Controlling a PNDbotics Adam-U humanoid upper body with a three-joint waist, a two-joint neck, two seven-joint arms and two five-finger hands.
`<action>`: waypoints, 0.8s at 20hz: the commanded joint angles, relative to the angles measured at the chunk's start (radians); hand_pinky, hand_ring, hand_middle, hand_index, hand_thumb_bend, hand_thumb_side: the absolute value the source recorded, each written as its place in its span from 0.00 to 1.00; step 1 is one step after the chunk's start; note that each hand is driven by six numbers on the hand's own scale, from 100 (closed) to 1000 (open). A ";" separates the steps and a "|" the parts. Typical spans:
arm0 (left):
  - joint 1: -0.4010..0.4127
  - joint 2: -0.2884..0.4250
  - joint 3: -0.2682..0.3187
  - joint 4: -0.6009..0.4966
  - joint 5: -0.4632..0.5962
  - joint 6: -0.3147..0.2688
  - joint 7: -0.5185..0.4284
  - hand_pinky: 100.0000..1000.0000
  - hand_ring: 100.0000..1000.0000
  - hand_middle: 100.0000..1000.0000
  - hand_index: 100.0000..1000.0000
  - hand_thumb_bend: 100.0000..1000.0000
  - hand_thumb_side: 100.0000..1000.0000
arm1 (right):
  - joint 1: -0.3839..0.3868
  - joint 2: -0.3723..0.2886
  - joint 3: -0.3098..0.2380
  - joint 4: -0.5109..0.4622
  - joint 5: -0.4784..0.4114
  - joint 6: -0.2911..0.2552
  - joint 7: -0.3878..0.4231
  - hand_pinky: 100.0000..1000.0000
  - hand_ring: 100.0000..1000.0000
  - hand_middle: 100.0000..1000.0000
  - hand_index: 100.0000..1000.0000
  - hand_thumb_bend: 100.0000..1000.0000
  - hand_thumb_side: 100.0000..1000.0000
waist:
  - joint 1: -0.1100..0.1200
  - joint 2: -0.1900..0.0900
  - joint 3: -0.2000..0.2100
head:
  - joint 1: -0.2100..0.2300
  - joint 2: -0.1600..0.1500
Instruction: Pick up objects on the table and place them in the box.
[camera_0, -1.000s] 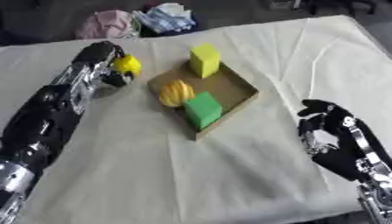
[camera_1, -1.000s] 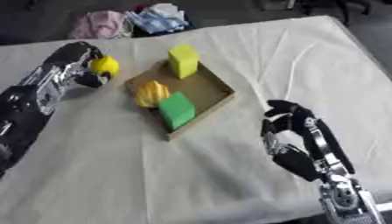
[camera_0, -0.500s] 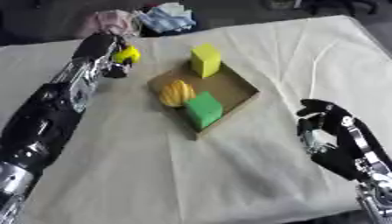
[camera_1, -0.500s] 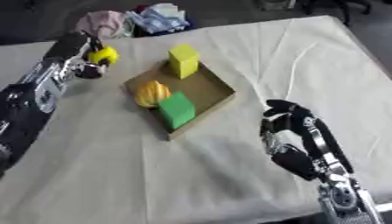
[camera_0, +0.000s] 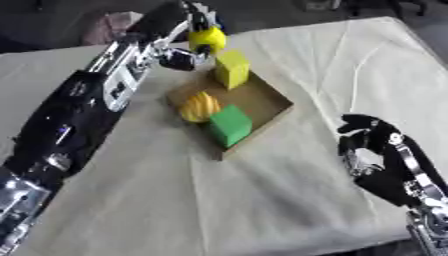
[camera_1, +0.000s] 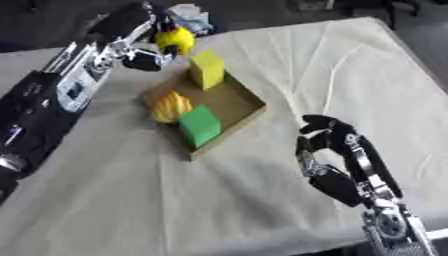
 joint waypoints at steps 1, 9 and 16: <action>-0.010 -0.020 -0.017 0.011 -0.027 -0.038 -0.045 0.58 0.54 0.56 0.68 0.13 0.13 | -0.013 -0.004 0.001 -0.013 -0.009 -0.003 0.006 0.55 0.53 0.61 0.79 0.00 0.30 | -0.013 -0.011 -0.003 | 0.002 -0.014; 0.007 -0.038 -0.019 0.053 -0.110 -0.079 -0.135 0.66 0.66 0.74 0.82 0.29 0.31 | -0.014 -0.003 0.000 -0.013 -0.008 -0.003 0.006 0.55 0.53 0.61 0.79 0.00 0.30 | -0.011 -0.011 -0.003 | -0.002 -0.016; 0.010 0.039 0.018 -0.090 -0.027 -0.047 -0.121 0.65 0.61 0.67 0.77 0.20 0.26 | -0.011 -0.006 -0.008 -0.012 -0.004 -0.002 0.000 0.55 0.53 0.61 0.79 0.00 0.31 | -0.008 -0.017 0.020 | -0.018 -0.013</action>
